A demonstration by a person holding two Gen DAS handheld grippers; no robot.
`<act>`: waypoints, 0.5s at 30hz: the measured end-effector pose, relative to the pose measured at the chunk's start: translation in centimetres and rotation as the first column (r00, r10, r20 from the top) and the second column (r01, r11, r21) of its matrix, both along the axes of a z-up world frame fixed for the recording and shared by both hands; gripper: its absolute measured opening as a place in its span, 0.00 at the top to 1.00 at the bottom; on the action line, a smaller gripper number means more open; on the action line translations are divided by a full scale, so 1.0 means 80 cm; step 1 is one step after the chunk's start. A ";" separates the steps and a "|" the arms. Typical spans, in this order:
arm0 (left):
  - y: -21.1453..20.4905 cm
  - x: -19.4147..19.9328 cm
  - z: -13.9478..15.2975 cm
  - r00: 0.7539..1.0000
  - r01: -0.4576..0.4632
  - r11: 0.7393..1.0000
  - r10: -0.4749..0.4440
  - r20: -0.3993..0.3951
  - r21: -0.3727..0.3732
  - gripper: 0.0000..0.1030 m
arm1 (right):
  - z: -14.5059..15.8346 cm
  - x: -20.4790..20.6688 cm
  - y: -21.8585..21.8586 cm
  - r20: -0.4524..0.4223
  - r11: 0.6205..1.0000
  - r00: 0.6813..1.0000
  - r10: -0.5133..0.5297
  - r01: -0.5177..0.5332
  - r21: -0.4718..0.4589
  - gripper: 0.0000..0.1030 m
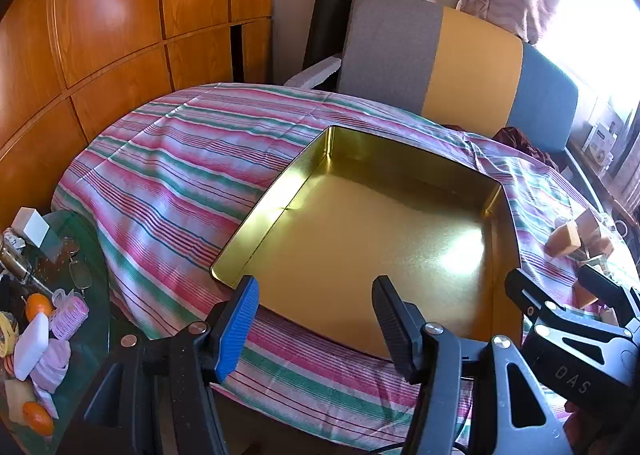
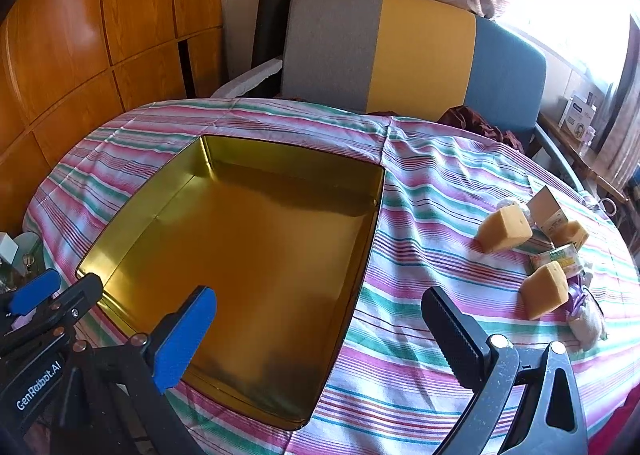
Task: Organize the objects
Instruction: 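Move both tools from the gold tray toward the pile of items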
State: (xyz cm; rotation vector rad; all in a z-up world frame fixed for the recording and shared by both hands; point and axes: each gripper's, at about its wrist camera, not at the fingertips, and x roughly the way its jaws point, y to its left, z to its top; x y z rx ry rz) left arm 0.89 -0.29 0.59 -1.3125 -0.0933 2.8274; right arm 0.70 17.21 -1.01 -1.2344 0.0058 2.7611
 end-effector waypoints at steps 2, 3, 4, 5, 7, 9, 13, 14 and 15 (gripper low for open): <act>0.000 0.000 -0.001 1.000 0.001 1.000 -0.001 0.001 0.001 0.42 | 0.001 0.001 0.001 -0.002 1.000 1.000 -0.003 0.003 0.000 0.00; 0.001 0.001 -0.002 1.000 0.002 1.000 -0.002 0.002 0.000 0.42 | 0.001 0.001 0.002 -0.002 1.000 1.000 -0.004 0.004 0.001 0.00; 0.002 0.002 -0.002 1.000 0.004 1.000 -0.004 0.003 0.000 0.42 | 0.001 0.002 0.002 -0.003 1.000 1.000 -0.007 0.007 0.000 0.00; 0.003 0.002 -0.003 1.000 0.005 1.000 -0.005 0.005 -0.002 0.42 | 0.001 0.002 0.003 -0.003 1.000 1.000 -0.009 0.009 -0.001 0.00; 0.004 0.002 -0.004 1.000 0.009 1.000 -0.009 0.006 -0.002 0.42 | 0.001 0.003 0.006 -0.003 1.000 1.000 -0.014 0.014 0.000 0.00; 0.007 0.002 -0.005 1.000 0.013 1.000 -0.013 0.009 -0.008 0.42 | 0.002 0.004 0.008 -0.004 1.000 1.000 -0.018 0.018 -0.001 0.00; 0.009 0.004 -0.003 1.000 0.017 1.000 -0.017 0.002 -0.011 0.42 | 0.004 0.007 0.011 -0.008 1.000 1.000 -0.023 0.023 -0.004 0.00; 0.009 0.005 -0.002 1.000 0.016 1.000 -0.016 -0.002 -0.009 0.42 | 0.004 0.008 0.012 -0.011 1.000 1.000 -0.024 0.024 -0.004 0.00; 0.009 0.006 -0.002 1.000 0.017 1.000 -0.017 -0.003 -0.007 0.42 | 0.004 0.009 0.013 -0.013 1.000 1.000 -0.023 0.023 -0.006 0.00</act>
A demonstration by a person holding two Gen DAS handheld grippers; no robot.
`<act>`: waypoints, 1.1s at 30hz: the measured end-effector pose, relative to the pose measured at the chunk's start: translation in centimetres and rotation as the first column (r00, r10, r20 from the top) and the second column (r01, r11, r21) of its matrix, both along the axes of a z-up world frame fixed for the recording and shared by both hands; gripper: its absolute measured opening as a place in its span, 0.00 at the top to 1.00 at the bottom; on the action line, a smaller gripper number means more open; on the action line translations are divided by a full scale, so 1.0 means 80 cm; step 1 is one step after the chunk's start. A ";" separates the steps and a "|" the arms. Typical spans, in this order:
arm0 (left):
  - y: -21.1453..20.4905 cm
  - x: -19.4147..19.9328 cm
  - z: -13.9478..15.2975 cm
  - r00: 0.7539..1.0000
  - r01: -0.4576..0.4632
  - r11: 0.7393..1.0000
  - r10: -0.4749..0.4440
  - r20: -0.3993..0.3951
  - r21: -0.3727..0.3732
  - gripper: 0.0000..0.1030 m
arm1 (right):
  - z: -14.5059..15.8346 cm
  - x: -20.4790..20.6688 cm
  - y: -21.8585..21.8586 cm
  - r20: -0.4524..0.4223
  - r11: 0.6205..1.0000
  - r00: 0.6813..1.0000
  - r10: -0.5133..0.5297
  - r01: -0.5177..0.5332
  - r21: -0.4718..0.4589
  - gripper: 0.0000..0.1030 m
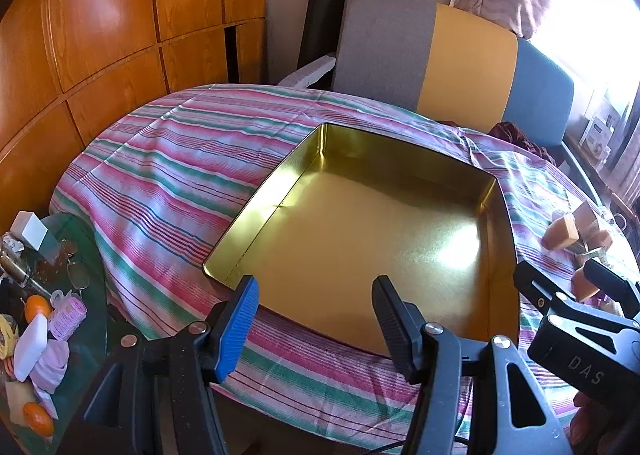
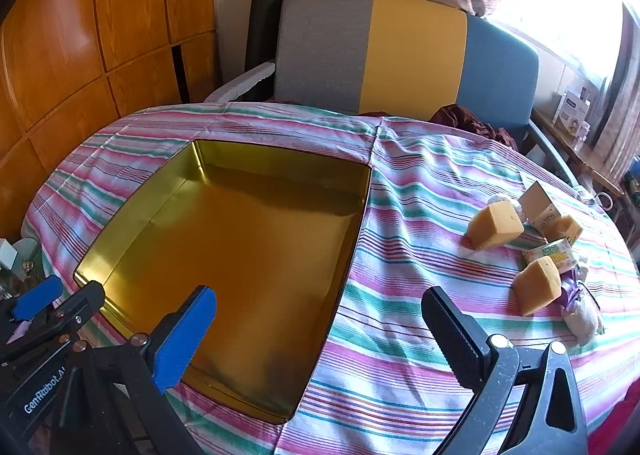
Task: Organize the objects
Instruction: 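Move both tools from the gold tray toward the pile of items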
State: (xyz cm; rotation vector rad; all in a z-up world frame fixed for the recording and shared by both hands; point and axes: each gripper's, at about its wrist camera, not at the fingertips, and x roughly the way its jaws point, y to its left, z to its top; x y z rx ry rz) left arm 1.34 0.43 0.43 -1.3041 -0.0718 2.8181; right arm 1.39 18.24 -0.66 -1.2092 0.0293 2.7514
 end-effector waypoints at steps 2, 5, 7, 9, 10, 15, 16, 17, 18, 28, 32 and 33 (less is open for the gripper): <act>0.001 0.000 -0.001 1.000 0.004 1.000 -0.004 0.004 0.009 0.42 | 0.002 0.003 0.003 -0.007 1.000 1.000 -0.001 0.001 -0.005 0.00; 0.005 0.000 -0.006 0.999 0.033 0.999 -0.034 0.026 0.039 0.42 | 0.007 0.008 0.013 -0.031 1.000 0.999 0.006 -0.007 -0.030 0.00; 0.010 0.001 -0.009 0.998 0.048 0.998 -0.050 0.035 0.048 0.42 | 0.012 0.012 0.024 -0.053 0.999 0.999 0.012 -0.014 -0.034 0.00; 0.017 0.003 -0.013 0.996 0.078 0.995 -0.080 0.041 0.061 0.42 | 0.014 0.018 0.041 -0.068 0.997 0.997 0.038 -0.042 -0.057 0.00; 0.020 0.004 -0.015 0.994 0.095 0.993 -0.098 0.042 0.072 0.42 | 0.014 0.020 0.050 -0.063 0.997 0.997 0.037 -0.041 -0.067 0.00; 0.038 0.015 -0.019 0.979 0.193 0.970 -0.200 0.034 0.145 0.42 | -0.002 0.041 0.116 0.000 0.997 0.999 -0.034 0.034 -0.074 0.00; 0.040 0.015 -0.018 0.977 0.204 0.965 -0.212 0.033 0.166 0.42 | -0.004 0.049 0.132 0.004 0.996 0.998 -0.057 0.057 -0.065 0.00; 0.042 0.019 -0.017 0.974 0.213 0.956 -0.223 0.031 0.200 0.42 | -0.005 0.058 0.149 0.002 0.995 0.997 -0.076 0.076 -0.062 0.00; 0.045 0.023 -0.017 0.973 0.220 0.949 -0.231 0.025 0.225 0.42 | -0.005 0.067 0.165 -0.004 0.993 0.995 -0.097 0.097 -0.061 0.00; 0.109 0.038 -0.005 0.917 0.388 0.882 -0.399 -0.012 0.269 0.42 | -0.021 0.130 0.354 0.033 0.948 0.947 -0.318 0.317 0.044 0.03; 0.152 0.047 -0.001 0.855 0.500 0.828 -0.518 0.005 0.255 0.42 | -0.044 0.117 0.405 0.104 0.947 0.947 -0.303 0.286 0.148 0.16; 0.165 0.050 -0.001 0.838 0.527 0.814 -0.545 0.008 0.245 0.42 | -0.053 0.111 0.415 0.128 0.950 0.949 -0.290 0.269 0.156 0.17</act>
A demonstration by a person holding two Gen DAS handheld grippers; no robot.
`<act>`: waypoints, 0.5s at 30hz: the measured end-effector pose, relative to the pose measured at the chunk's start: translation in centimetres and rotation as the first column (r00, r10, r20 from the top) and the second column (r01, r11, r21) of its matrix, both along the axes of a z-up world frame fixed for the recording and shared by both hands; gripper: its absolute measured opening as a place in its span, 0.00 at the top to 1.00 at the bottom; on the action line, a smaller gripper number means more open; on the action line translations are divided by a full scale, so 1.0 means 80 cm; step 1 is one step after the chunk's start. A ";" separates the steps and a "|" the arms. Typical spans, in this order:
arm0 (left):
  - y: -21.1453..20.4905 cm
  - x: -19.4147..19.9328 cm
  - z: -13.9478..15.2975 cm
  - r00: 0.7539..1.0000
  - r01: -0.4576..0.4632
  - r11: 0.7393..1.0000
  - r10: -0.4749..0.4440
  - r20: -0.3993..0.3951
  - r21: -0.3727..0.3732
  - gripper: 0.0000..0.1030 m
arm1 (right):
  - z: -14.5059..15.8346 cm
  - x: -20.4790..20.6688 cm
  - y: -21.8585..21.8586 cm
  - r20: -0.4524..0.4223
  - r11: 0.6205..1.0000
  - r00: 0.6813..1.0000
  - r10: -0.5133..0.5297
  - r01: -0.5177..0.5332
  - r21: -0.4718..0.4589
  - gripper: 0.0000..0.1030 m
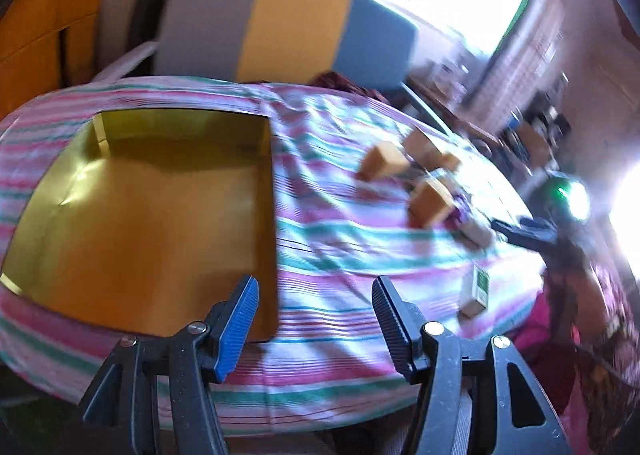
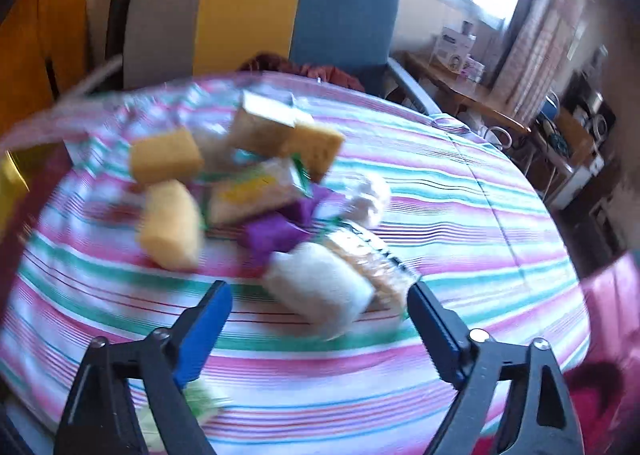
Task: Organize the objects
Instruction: 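Move both tools from the gold tray toward the pile of items, then grasp the small white-green box with the left gripper while the right gripper grasps the white knit sock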
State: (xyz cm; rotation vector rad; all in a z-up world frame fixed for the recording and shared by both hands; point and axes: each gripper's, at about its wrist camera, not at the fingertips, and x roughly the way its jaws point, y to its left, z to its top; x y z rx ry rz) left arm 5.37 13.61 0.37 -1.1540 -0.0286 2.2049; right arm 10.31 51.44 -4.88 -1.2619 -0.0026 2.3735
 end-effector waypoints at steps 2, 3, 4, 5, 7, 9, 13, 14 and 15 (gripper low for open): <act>0.021 0.006 0.000 0.998 0.058 0.998 -0.058 0.003 0.000 0.42 | -0.015 -0.009 0.012 0.042 1.000 0.999 0.031 -0.030 -0.007 0.21; 0.026 0.009 0.000 0.997 0.078 0.997 -0.078 0.006 0.005 0.42 | -0.021 -0.012 0.016 0.048 0.999 0.998 0.037 -0.036 -0.018 0.21; 0.034 0.012 0.001 0.995 0.103 0.995 -0.103 0.011 0.009 0.41 | -0.026 -0.014 0.023 0.037 0.998 0.998 0.046 -0.044 -0.049 0.22; 0.046 0.015 0.001 0.991 0.131 0.991 -0.131 0.017 0.008 0.40 | -0.030 -0.015 0.028 0.026 0.996 0.998 0.048 -0.046 -0.074 0.22; 0.065 0.018 -0.002 0.986 0.167 0.986 -0.167 0.019 -0.012 0.39 | -0.038 -0.018 0.036 0.010 0.993 0.999 0.044 -0.043 -0.113 0.22; 0.080 0.024 -0.003 0.978 0.209 0.978 -0.209 0.025 -0.026 0.38 | -0.041 -0.018 0.035 0.017 0.990 0.999 0.041 -0.039 -0.136 0.22; 0.110 0.030 -0.011 0.957 0.285 0.958 -0.284 0.060 -0.015 0.38 | -0.048 -0.018 0.046 0.018 0.974 0.999 0.026 -0.022 -0.227 0.27; 0.119 0.033 -0.014 0.952 0.303 0.953 -0.301 0.059 -0.023 0.38 | -0.049 -0.016 0.047 0.018 0.970 1.000 0.021 -0.016 -0.242 0.29; 0.126 0.035 -0.016 0.948 0.315 0.949 -0.313 0.059 -0.032 0.38 | -0.050 -0.016 0.048 0.018 0.969 1.000 0.018 -0.013 -0.246 0.29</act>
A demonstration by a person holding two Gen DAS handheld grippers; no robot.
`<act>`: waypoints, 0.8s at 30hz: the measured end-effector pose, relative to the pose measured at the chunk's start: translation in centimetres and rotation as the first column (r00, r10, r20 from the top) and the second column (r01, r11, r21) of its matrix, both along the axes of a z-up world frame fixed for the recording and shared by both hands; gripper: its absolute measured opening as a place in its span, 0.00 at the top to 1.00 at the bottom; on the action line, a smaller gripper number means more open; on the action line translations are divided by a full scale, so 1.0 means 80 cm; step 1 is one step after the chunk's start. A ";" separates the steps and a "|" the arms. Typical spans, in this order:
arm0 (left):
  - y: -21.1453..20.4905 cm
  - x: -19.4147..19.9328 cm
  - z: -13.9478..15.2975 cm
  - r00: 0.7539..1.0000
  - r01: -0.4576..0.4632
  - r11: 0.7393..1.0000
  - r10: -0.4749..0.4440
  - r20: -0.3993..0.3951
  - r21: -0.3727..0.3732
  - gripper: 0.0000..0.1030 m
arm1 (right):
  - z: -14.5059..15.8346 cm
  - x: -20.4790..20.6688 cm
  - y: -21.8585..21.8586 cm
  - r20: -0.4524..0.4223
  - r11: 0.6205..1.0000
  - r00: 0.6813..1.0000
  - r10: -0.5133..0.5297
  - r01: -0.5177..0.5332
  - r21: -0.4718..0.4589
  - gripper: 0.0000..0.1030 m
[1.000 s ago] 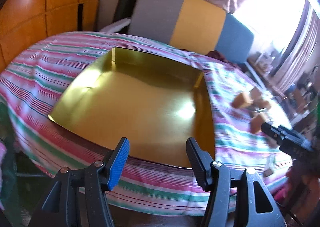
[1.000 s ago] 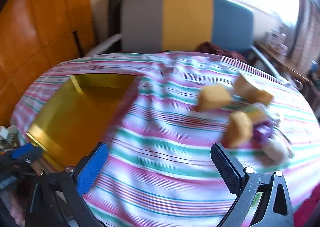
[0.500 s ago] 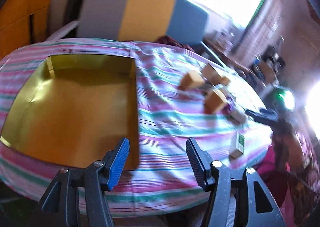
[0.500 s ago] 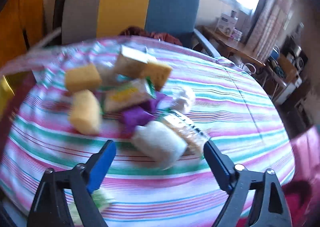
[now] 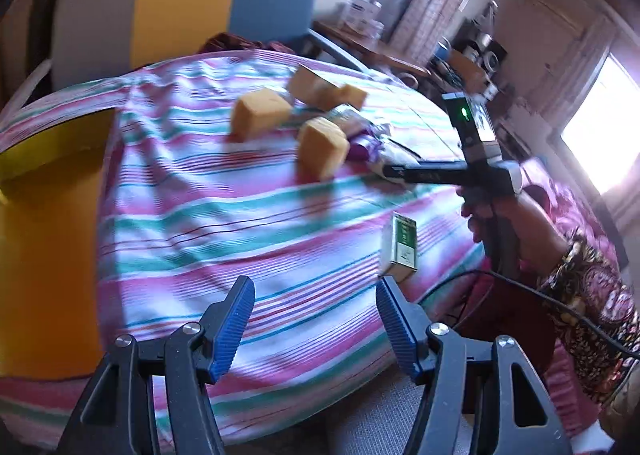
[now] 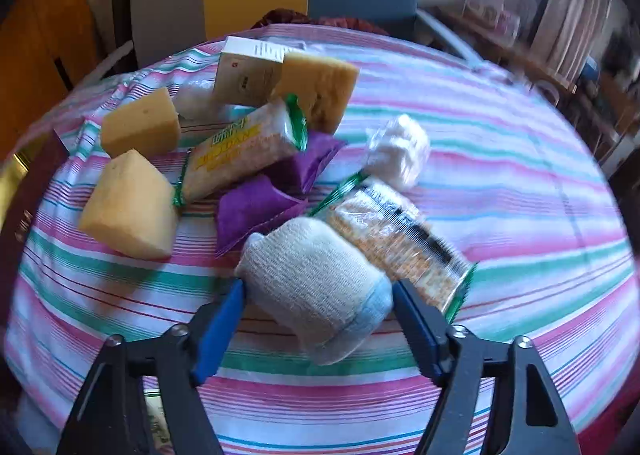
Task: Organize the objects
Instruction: 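Grasp the small white-green box with the left gripper while the right gripper grasps the white knit sock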
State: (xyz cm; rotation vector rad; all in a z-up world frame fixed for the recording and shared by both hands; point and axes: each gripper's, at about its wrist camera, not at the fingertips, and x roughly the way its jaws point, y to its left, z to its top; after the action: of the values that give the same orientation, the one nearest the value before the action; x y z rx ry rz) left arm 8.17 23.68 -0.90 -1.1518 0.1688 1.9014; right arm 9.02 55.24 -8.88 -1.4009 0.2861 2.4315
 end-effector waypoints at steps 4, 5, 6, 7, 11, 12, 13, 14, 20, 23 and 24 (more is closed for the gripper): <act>0.032 0.001 -0.013 0.999 0.042 0.999 -0.042 0.016 -0.028 0.38 | 0.000 0.005 -0.003 0.004 1.000 1.000 -0.008 0.008 -0.024 0.33; 0.042 0.000 -0.018 0.998 0.049 0.998 -0.048 0.027 -0.035 0.38 | 0.000 0.007 -0.002 0.001 0.999 1.000 -0.015 0.015 -0.034 0.34; 0.049 -0.001 -0.022 0.998 0.056 0.998 -0.055 0.035 -0.034 0.38 | 0.001 0.009 0.000 -0.006 0.998 1.000 -0.027 0.027 -0.050 0.35; 0.058 -0.002 -0.027 0.998 0.059 0.997 -0.058 0.040 -0.042 0.38 | 0.002 0.013 0.004 -0.016 0.996 0.999 -0.042 0.041 -0.073 0.36; 0.092 -0.006 -0.041 0.995 0.089 0.994 -0.086 0.053 -0.070 0.38 | 0.004 0.031 0.027 -0.054 0.975 0.991 -0.121 0.109 -0.192 0.37; 0.101 -0.006 -0.044 0.994 0.099 0.993 -0.094 0.063 -0.067 0.38 | 0.004 0.034 0.030 -0.058 0.970 0.989 -0.137 0.122 -0.209 0.37; 0.112 -0.006 -0.046 0.992 0.108 0.992 -0.104 0.069 -0.065 0.38 | 0.005 0.037 0.034 -0.065 0.966 0.987 -0.148 0.130 -0.223 0.37; 0.119 -0.005 -0.048 0.992 0.114 0.991 -0.109 0.066 -0.068 0.38 | 0.005 0.037 0.035 -0.068 0.965 0.986 -0.153 0.134 -0.225 0.37; 0.170 -0.001 -0.058 0.983 0.174 0.981 -0.167 0.078 -0.084 0.38 | 0.005 0.034 0.027 -0.054 0.975 0.990 -0.131 0.119 -0.190 0.37; 0.189 0.001 -0.069 0.980 0.189 0.976 -0.180 0.087 -0.113 0.38 | 0.004 0.036 0.030 -0.052 0.975 0.990 -0.130 0.118 -0.188 0.36; 0.193 0.002 -0.073 0.979 0.192 0.975 -0.183 0.090 -0.115 0.38 | 0.003 0.037 0.031 -0.052 0.976 0.990 -0.129 0.117 -0.186 0.36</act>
State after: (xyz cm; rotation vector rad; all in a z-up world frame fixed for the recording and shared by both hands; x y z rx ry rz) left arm 8.30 39.11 -6.73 -1.2457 0.3432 1.6956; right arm 12.00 57.75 -8.61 -1.3348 0.6071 2.4009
